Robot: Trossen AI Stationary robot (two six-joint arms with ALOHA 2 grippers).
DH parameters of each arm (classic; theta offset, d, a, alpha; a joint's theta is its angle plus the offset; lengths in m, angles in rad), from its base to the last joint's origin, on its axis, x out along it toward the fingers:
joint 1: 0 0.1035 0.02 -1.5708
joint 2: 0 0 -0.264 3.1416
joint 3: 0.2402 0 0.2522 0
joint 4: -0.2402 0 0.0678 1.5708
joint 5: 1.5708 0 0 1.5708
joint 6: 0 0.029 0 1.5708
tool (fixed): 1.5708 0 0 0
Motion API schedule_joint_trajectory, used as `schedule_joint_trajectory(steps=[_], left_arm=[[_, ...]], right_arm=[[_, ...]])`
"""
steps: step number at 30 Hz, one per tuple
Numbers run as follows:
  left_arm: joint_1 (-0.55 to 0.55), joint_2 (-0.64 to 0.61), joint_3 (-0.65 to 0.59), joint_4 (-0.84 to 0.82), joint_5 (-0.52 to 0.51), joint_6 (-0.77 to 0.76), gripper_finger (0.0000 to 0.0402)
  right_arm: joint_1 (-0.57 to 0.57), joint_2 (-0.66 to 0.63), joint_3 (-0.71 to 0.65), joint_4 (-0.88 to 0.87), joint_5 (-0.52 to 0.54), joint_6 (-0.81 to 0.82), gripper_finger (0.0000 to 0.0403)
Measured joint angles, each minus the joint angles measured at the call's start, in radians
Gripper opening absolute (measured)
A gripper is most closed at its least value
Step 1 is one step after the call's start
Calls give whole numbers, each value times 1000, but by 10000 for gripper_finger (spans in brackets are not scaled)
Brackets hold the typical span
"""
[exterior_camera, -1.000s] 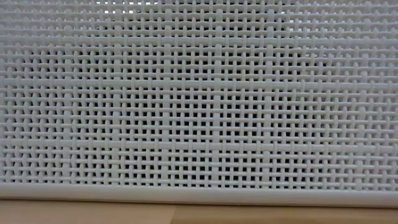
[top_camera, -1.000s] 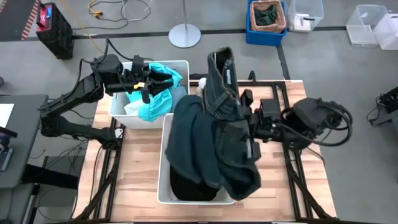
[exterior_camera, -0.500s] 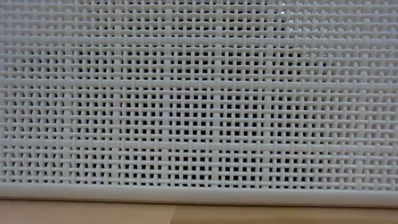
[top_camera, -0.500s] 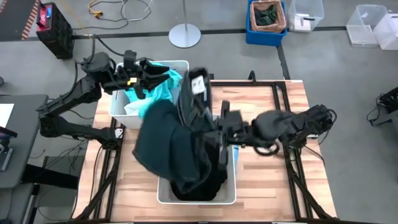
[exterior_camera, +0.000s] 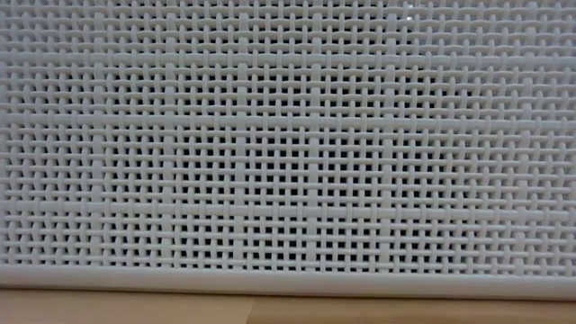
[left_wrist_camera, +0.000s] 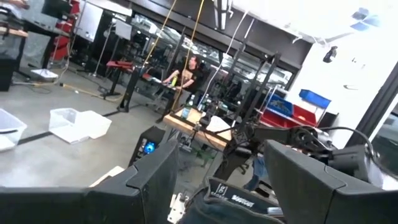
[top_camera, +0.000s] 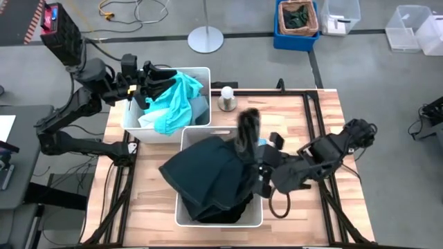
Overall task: Sort clothes
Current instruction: Put the black pants into the bottom white bin
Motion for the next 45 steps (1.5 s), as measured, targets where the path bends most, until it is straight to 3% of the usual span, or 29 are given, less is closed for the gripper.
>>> schedule_joint_trajectory(steps=[6,13,23,31,35,42,45], left_arm=[[0,0,0,-14,-1,-4,231],[0,3,0,-22,-1,-5,231],[0,20,0,-30,-1,-6,231],[0,26,0,-50,-1,-10,231],[0,26,0,-76,-1,-12,231],[0,26,0,-168,-1,-4,231],[0,26,0,-228,-9,14,231]], right_arm=[[41,19,2,-284,-52,197,37],[38,49,-3,-317,-77,216,37],[-53,178,-3,-75,-254,-176,56],[-143,248,-4,75,-405,-353,66],[-164,248,-4,82,-440,-364,102],[-158,240,-4,102,-494,-366,223],[-141,217,-4,124,-494,-365,255]])
